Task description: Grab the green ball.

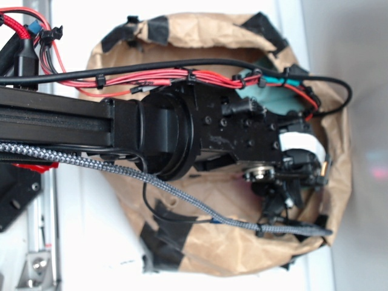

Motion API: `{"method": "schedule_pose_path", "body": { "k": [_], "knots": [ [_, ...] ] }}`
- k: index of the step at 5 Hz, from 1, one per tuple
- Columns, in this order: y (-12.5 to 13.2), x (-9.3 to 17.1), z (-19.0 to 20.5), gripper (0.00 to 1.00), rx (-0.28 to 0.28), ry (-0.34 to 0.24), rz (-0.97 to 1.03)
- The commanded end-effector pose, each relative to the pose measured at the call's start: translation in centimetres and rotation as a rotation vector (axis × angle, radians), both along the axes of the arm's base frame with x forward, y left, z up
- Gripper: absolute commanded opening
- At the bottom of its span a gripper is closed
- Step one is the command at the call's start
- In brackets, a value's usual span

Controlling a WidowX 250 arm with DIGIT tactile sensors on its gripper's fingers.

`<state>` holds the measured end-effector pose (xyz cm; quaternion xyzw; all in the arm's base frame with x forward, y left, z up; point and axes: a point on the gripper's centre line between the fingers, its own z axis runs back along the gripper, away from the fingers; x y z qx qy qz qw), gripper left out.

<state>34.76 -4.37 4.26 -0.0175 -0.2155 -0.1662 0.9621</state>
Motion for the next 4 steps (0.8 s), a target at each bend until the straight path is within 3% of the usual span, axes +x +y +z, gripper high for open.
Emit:
{"method": "schedule_pose_path", "body": {
  "k": [1, 3, 4],
  "knots": [
    [1.6, -2.9, 7.6, 0.00, -0.017, 0.015, 0.151],
    [3.6, -7.5, 13.4, 0.00, -0.013, 0.034, 0.276],
    [3.6, -9.5, 15.3, 0.00, -0.052, 0.180, 0.395]
  ]
}}
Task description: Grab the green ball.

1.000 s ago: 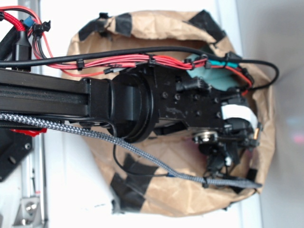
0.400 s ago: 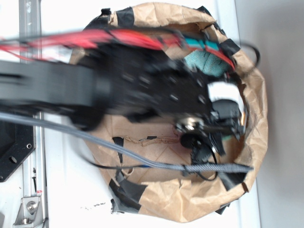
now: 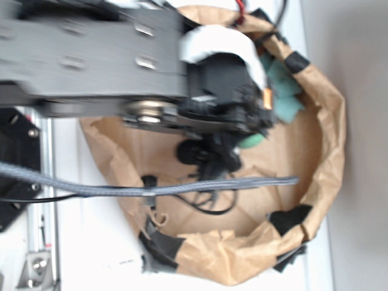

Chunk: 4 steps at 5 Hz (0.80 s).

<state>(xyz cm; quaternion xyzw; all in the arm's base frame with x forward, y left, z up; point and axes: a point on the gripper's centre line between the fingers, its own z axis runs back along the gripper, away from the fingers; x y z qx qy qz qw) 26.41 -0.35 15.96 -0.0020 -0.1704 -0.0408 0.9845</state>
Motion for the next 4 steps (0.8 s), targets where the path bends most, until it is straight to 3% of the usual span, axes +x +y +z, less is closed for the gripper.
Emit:
{"method": "schedule_pose_path", "body": {
  "k": [1, 3, 4],
  "knots": [
    [-0.46, -1.62, 4.38, 0.00, -0.040, 0.075, 0.124],
    [-0.24, -1.23, 3.69, 0.00, -0.062, 0.102, 0.198],
    [-0.18, -1.29, 3.44, 0.00, -0.042, 0.090, 0.240]
  ]
}}
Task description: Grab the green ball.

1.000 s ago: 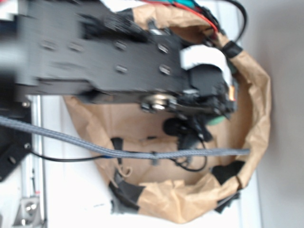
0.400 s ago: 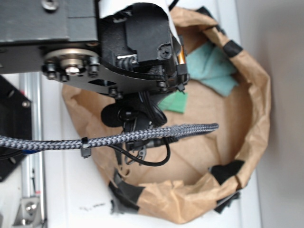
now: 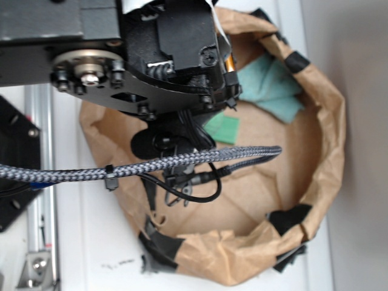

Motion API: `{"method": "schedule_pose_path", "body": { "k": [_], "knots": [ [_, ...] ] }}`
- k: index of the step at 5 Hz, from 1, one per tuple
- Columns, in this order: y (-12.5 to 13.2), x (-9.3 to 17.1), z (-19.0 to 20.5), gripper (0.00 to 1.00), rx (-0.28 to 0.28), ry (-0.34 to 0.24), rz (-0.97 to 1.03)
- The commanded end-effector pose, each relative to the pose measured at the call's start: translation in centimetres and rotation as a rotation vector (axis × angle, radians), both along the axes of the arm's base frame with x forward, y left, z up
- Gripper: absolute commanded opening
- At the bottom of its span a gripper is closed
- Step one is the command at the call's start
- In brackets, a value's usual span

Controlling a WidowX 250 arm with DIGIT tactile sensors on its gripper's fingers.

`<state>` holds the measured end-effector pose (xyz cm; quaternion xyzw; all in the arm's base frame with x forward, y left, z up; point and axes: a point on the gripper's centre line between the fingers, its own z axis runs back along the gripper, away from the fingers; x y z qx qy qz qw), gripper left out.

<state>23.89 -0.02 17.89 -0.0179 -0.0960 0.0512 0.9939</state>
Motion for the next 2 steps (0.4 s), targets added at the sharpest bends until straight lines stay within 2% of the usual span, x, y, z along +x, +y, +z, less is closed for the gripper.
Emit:
{"method": "schedule_pose_path", "body": {
  "k": [1, 2],
  "knots": [
    [-0.46, 1.24, 1.24, 0.00, 0.027, -0.050, 0.074],
    [-0.40, 1.30, 1.04, 0.00, 0.021, -0.050, 0.079]
  ]
}}
